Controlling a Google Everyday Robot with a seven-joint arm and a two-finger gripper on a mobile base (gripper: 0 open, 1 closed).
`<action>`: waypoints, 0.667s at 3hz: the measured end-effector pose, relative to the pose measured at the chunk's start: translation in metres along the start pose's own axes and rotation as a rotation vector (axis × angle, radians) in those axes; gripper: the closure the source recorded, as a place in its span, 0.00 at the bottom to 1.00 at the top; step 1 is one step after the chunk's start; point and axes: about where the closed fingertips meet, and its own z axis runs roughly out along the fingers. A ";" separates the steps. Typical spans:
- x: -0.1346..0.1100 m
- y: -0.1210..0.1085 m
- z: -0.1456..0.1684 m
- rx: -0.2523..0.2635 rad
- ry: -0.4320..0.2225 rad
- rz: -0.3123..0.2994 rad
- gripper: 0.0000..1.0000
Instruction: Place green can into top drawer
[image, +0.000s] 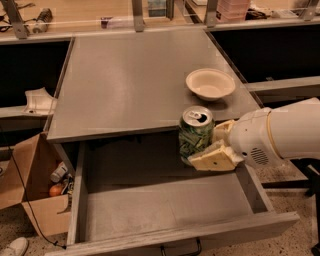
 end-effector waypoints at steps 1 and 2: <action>0.004 0.001 0.003 0.003 -0.006 0.012 1.00; 0.020 0.002 0.014 0.014 -0.029 0.059 1.00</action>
Offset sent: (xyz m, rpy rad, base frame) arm -0.0043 -0.0065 -0.0499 0.0899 0.0325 -0.1009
